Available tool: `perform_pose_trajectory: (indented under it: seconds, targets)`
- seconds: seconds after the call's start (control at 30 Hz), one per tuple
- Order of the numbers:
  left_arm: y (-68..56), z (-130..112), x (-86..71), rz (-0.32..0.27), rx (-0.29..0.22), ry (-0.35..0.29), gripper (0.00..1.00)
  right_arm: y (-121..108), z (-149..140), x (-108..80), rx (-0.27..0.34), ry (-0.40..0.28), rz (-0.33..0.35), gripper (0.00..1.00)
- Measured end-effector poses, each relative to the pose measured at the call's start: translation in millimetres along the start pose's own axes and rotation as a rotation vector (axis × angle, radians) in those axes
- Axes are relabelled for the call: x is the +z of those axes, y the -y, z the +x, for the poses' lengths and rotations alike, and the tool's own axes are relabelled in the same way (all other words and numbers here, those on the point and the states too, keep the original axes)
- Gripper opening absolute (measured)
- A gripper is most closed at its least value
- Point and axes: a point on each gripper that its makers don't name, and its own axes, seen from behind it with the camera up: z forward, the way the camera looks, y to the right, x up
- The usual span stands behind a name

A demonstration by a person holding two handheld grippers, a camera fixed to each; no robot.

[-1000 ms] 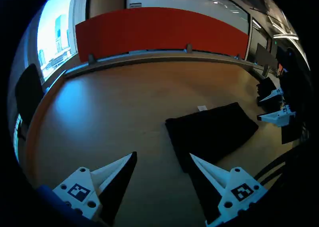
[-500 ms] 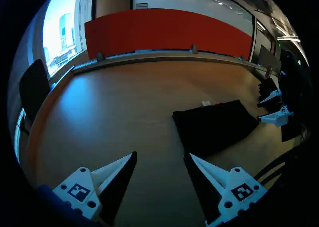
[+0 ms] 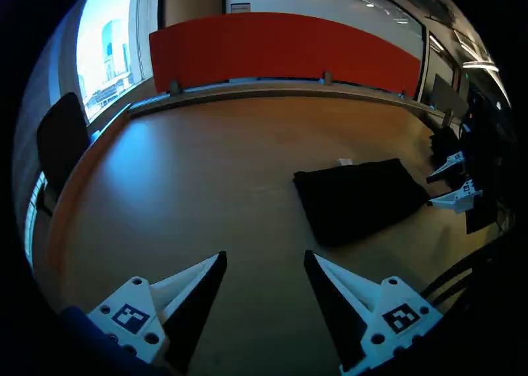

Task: Fold towel

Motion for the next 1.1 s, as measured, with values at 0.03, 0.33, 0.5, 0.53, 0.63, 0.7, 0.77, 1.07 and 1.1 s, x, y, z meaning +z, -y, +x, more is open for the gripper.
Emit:
perform_pose_trajectory:
  seconds: [0.03, 0.33, 0.5, 0.53, 0.63, 0.7, 0.77, 1.07, 1.1]
  targets:
    - [0.5, -1.3, -1.1, 0.001, 0.0, 0.001, 0.86, 0.1, -2.4, 0.8, -0.006, 0.007, 0.002, 0.93]
    - [6.0, -12.1, -7.4, 0.008, -0.006, 0.014, 0.86, 0.8, -9.6, 1.2, -0.031, 0.032, 0.027, 0.73]
    - [7.9, -14.5, -9.1, 0.009, -0.01, 0.017, 0.86, 1.9, -11.7, 0.8, -0.042, 0.042, 0.042, 0.61]
    - [8.3, -14.6, -9.3, 0.01, -0.01, 0.017, 0.87, 2.3, -12.2, 0.9, -0.044, 0.044, 0.045, 0.58]
    - [9.2, -14.8, -10.2, 0.011, -0.008, 0.016, 0.86, 3.4, -13.2, 1.4, -0.048, 0.05, 0.051, 0.5]
    - [9.7, -14.9, -11.0, 0.012, -0.006, 0.016, 0.86, 3.9, -13.8, 1.9, -0.051, 0.053, 0.054, 0.49]
    - [10.4, -15.7, -12.1, 0.013, -0.006, 0.016, 0.86, 3.7, -13.8, 2.1, -0.055, 0.053, 0.054, 0.48]
    - [14.3, -20.6, -15.1, 0.017, -0.013, 0.022, 0.86, 1.4, -14.0, 3.5, -0.063, 0.052, 0.046, 0.23]
    - [14.6, -20.9, -15.3, 0.018, -0.013, 0.022, 0.86, 1.5, -14.2, 3.6, -0.062, 0.053, 0.046, 0.22]
